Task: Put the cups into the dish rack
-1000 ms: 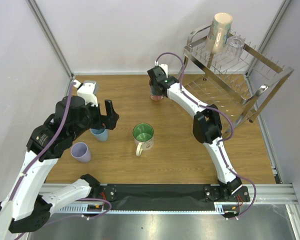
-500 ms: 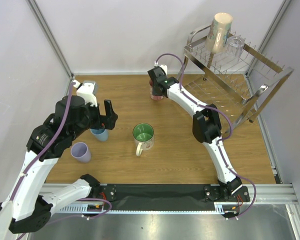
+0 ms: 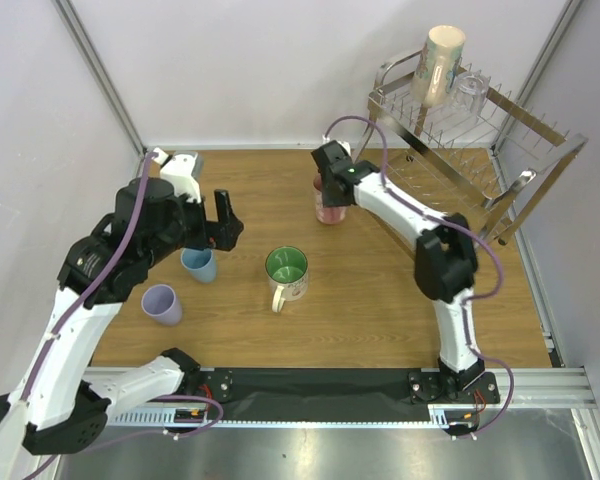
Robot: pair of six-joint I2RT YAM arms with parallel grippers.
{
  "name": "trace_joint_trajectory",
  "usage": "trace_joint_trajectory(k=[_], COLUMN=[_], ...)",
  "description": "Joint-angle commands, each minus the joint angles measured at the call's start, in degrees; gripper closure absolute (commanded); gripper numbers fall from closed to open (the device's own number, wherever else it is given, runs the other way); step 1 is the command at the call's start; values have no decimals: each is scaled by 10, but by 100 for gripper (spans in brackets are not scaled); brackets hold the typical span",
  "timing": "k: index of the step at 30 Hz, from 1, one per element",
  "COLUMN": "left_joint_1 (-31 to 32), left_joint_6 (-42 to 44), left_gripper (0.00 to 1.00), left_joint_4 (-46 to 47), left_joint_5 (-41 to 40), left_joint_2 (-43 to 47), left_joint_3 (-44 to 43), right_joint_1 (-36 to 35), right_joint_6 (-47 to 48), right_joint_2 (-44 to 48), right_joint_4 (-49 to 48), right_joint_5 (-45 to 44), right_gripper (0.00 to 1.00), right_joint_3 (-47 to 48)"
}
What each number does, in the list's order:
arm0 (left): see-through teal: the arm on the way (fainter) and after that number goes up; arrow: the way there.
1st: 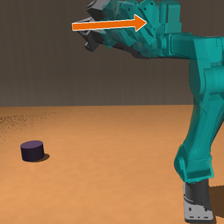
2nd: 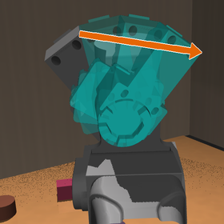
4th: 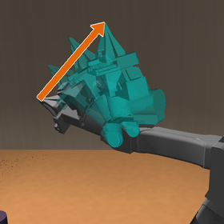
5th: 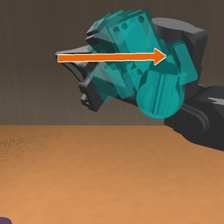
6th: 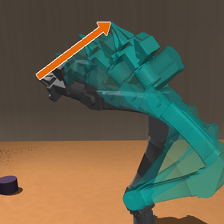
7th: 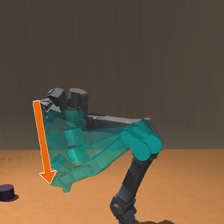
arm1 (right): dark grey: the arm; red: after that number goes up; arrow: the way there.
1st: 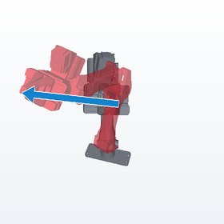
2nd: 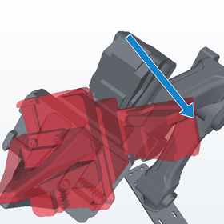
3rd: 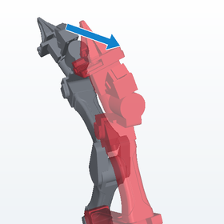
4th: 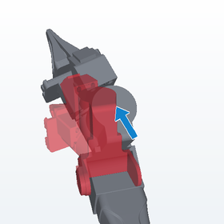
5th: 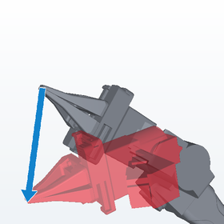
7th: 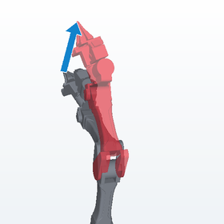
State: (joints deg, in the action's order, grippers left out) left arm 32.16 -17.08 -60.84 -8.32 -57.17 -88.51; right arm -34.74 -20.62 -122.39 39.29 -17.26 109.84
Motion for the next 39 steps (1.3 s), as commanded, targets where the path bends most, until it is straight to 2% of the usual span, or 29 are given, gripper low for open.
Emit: trace_joint_trajectory(k=[1,5,7,8,10,12,16,19,23,26,30,37,39], left_joint_1=[-6,-5,-4,-3,1,30,107,147,171,173,180,183,186], left_joint_6=[-20,-42,-61,-78,-95,-122,-164,-215,-271,-306,-320,-356,-357], left_gripper=[3,7,7,7,7,7,7,8,10,12,12,13,14], left_joint_4=[21,25,36,42,57,74,81,102,143,180,188,190,188], left_joint_5=[59,104,124,147,173,178,154,146,146,203,212,194,195], left_joint_2=[-11,-22,-26,-28,-29,-33,-42,-23,24,45,45,36,35], left_joint_3=[-18,-14,-9,-5,6,18,30,62,164,204,219,237,236], right_joint_1=[-22,-52,-67,-71,-85,-99,-160,-224,-285,-330,-381,-415,-418], right_joint_6=[11,5,1,-8,-17,-37,-67,-80,-101,-125,-139,-208,-223], right_joint_2=[158,300,395,454,507,557,661,698,732,732,714,723,733], right_joint_4=[-31,-54,-75,-80,-91,-92,-70,-78,-92,-86,-67,-29,-24], right_joint_5=[20,31,48,63,80,90,57,14,-47,-105,-137,-165,-162], right_gripper=[100,100,100,100,100,100,100,100,100,100,100,100,97], right_joint_3=[-85,-246,-305,-367,-424,-494,-566,-620,-676,-691,-692,-719,-732])
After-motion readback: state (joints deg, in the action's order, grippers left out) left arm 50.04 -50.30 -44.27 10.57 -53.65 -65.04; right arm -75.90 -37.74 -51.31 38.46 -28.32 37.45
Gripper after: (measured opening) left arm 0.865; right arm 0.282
